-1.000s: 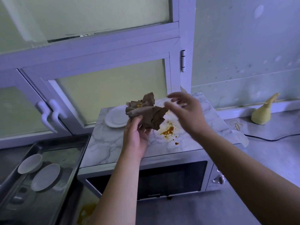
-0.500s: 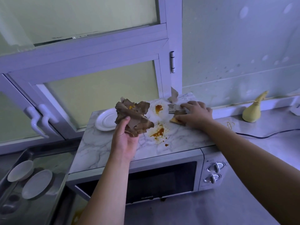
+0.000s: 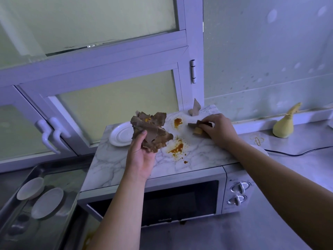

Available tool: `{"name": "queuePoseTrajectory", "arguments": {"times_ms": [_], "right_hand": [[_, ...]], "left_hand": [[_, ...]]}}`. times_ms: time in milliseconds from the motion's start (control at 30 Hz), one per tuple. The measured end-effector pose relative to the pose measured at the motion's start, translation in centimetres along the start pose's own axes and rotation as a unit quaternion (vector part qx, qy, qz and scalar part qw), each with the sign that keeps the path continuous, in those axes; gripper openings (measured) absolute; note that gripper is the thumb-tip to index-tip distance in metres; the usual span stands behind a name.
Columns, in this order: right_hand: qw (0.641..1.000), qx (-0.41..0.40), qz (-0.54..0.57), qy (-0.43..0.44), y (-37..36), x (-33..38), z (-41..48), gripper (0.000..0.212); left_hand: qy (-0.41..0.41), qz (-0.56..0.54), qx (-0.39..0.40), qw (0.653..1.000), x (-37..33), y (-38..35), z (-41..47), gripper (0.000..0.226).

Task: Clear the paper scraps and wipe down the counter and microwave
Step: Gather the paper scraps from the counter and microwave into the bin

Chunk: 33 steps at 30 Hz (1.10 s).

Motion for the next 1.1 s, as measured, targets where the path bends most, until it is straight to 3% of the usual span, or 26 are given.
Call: {"name": "queuePoseTrajectory", "arguments": {"times_ms": [67, 133, 200, 233, 333, 433, 600, 767, 1100], "right_hand": [[0.977, -0.056, 0.2, -0.056, 0.8, 1.4, -0.8, 0.017], [0.908, -0.089, 0.4, -0.09, 1.4, 3.5, -1.9, 0.026], [0.858, -0.075, 0.499, -0.097, 1.5, 6.1, -3.0, 0.031], [0.851, -0.05, 0.515, -0.087, 1.2, 7.6, -3.2, 0.026], [0.868, -0.007, 0.494, -0.055, -0.8, 11.9, -3.3, 0.016], [0.922, -0.026, 0.384, -0.042, -2.6, 14.6, -1.8, 0.019], [0.963, -0.034, 0.257, -0.077, -4.8, 14.0, 0.6, 0.02], [0.947, -0.038, 0.299, -0.113, -6.0, 13.1, 1.9, 0.021], [0.948, -0.09, 0.283, -0.114, -7.0, 12.2, 1.2, 0.029]], "left_hand": [[-0.004, 0.01, -0.006, 1.0, 0.0, -0.1, -0.1, 0.046], [-0.008, 0.01, -0.023, 1.0, 0.0, -0.3, -0.3, 0.047], [-0.005, 0.007, -0.04, 0.999, 0.1, -0.1, -0.2, 0.055], [-0.003, 0.011, -0.05, 0.999, 0.1, 0.0, -0.1, 0.058], [-0.01, 0.041, -0.059, 0.997, 0.0, -0.1, 0.1, 0.054], [-0.013, 0.036, -0.03, 0.999, -0.1, -0.1, 0.2, 0.057], [-0.006, 0.054, 0.004, 0.998, 0.0, 0.4, 0.3, 0.046], [0.017, 0.028, 0.0, 0.999, 0.1, 0.7, 0.4, 0.025], [0.024, 0.049, -0.014, 0.998, 0.2, 0.4, 0.3, 0.036]]}}
Point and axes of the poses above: each hand's wrist, its own z-axis towards the middle knuckle, its own y-axis out of the back of the hand, x = y × z, the point moved 1 cm from there along z, towards the middle knuckle, and after that the axes turned 12 degrees about y, right-handed, at the moved point
